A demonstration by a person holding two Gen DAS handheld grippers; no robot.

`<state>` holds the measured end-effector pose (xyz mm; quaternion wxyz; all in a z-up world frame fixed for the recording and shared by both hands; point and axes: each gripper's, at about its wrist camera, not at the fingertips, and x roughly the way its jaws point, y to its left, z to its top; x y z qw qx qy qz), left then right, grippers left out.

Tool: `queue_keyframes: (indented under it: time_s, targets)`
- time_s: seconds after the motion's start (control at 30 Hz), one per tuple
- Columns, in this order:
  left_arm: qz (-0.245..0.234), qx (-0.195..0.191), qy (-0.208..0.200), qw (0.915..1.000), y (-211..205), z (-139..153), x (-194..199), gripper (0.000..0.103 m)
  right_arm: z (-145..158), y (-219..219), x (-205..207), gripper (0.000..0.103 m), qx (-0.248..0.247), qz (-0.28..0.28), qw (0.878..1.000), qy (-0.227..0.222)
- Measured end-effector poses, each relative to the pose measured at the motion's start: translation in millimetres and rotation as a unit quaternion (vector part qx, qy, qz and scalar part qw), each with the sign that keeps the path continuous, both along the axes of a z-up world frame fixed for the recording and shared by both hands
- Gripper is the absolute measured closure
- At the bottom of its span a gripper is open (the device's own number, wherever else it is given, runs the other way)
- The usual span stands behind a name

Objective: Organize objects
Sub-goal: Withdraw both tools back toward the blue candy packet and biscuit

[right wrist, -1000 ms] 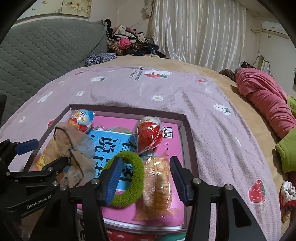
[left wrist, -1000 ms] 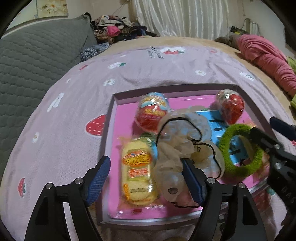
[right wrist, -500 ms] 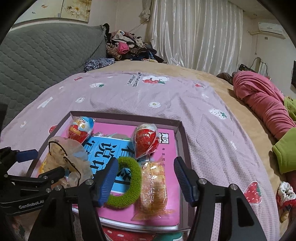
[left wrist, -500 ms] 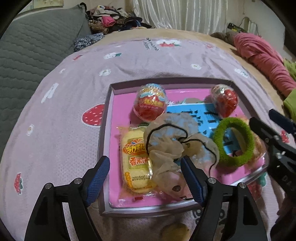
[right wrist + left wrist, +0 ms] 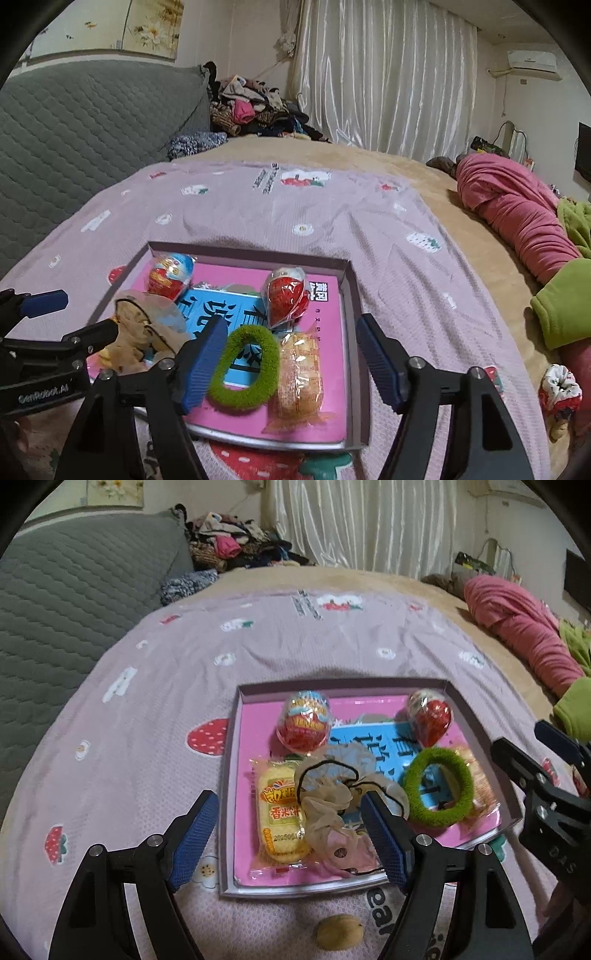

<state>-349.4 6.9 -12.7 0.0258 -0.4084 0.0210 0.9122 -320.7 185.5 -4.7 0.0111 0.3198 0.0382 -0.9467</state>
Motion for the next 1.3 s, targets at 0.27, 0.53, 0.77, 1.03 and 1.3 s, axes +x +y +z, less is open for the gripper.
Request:
queue_keyframes:
  time_s: [0.27,0.53,0.77,1.03,1.3]
  targets:
    - [0.020,0.001,0.048,0.9987,-4,29,35,0.023,37,5,43,0.012,-0.011,-0.005,0.999,0.040]
    - [0.027,-0.009,0.045,0.9986,-7,41,78,0.022,60,0,92,0.005,-0.005,0.002,0.999,0.050]
    - [0.034,-0.014,0.038,0.9986,-14,54,122,0.022,81,-17,136,0.005,0.010,0.015,0.998,0.052]
    - [0.037,-0.019,0.047,0.9980,-20,84,171,0.022,107,-37,184,0.005,0.022,0.026,0.998,0.061]
    - [0.046,-0.014,0.065,0.9967,-38,116,210,0.022,130,-50,220,0.004,0.029,0.030,0.997,0.071]
